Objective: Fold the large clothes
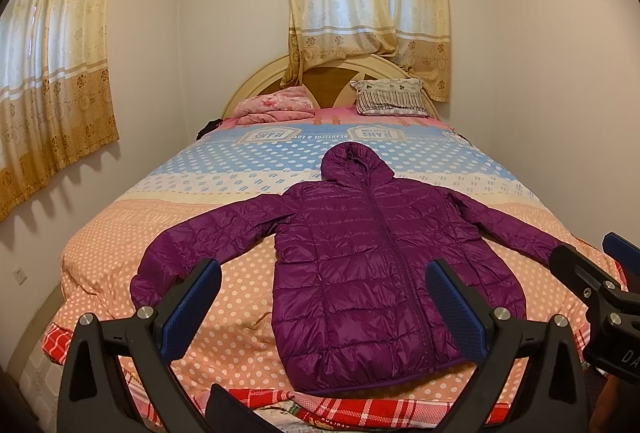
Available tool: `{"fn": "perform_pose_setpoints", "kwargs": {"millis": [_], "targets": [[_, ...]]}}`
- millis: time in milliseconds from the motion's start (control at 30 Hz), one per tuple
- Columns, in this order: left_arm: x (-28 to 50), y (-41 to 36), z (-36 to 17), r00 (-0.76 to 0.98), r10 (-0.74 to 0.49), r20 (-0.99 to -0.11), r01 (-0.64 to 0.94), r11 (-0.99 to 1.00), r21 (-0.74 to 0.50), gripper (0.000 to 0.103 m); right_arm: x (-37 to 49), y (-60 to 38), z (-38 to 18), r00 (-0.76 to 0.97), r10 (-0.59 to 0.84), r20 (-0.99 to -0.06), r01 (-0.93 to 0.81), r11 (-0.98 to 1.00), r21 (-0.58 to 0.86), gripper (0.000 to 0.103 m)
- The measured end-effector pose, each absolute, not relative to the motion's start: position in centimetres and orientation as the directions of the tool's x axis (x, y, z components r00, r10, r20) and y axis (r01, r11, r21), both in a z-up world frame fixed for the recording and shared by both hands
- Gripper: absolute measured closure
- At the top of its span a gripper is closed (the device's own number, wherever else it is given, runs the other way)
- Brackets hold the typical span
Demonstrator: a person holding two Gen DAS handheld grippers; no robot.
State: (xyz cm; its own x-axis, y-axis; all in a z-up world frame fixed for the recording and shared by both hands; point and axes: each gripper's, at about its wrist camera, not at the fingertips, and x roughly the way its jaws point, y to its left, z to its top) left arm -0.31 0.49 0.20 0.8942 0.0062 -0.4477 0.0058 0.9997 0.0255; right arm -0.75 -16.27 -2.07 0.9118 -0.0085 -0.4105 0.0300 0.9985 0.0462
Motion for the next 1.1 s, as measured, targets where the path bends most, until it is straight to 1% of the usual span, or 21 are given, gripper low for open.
{"fn": "perform_pose_setpoints", "kwargs": {"millis": [867,1033,1100], "targets": [[0.2,0.8,0.1,0.893,0.016,-0.449,-0.004,1.000,0.028,0.001,-0.3,-16.4,-2.7,0.907,-0.004,-0.422,0.032,0.998,0.059,0.000],[1.8,0.4,-0.8,0.880,0.013,-0.475,0.007,0.999,0.042,0.001,1.0,-17.3,-3.9,0.895,-0.008,-0.445,0.042,0.997,0.066,0.000],[2.6,0.2,-1.4,0.867,0.000,-0.499,0.021,0.999,0.037,0.001,1.6,-17.5,-4.4,0.887,-0.007,-0.461,0.042,0.997,0.065,0.000]]}}
